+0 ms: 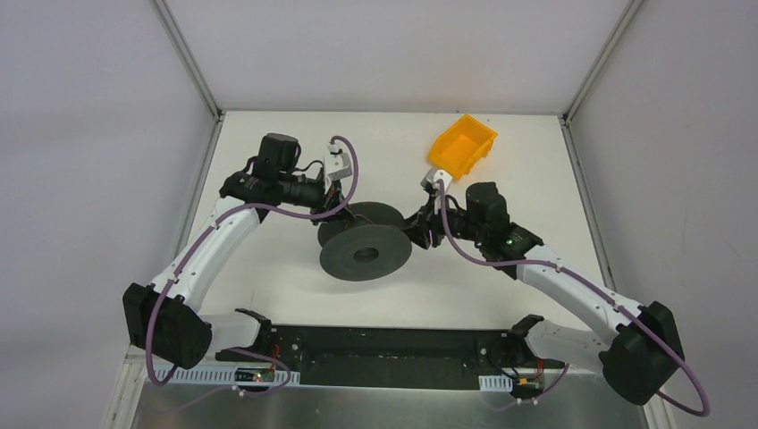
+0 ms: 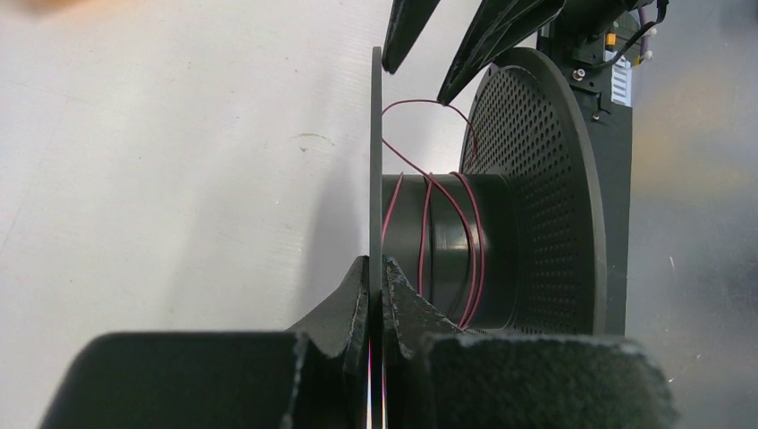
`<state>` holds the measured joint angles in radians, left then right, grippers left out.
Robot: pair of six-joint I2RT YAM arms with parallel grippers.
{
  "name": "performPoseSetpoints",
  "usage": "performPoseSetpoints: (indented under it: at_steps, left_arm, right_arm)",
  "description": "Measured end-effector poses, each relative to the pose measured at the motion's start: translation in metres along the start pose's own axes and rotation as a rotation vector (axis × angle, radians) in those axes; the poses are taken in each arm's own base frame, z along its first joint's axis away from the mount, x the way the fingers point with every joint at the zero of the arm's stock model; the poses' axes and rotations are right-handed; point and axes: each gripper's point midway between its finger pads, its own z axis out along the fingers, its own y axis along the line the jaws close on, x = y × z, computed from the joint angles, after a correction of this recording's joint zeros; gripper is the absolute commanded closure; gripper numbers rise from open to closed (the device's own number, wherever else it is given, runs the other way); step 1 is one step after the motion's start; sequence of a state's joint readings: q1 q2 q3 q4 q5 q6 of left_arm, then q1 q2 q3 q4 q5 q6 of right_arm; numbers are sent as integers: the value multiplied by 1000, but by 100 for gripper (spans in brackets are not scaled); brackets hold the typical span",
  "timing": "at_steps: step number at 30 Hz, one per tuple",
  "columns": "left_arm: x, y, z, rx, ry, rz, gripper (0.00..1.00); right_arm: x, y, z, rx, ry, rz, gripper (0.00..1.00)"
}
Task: Wrap the cables
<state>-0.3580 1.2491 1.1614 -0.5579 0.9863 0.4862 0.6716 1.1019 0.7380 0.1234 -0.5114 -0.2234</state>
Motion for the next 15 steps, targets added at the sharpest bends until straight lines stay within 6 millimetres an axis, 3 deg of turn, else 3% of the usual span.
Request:
performPoseSetpoints:
  at_steps: [8,15]
  left_arm:
    - [4,-1,1,3,5,-37,100]
    - [9,2,5,0,22,-104,100]
  right_arm:
    - [-29,-8,-22,90,-104,17,53]
    - [-35,-26,-28,200,-135,87,51]
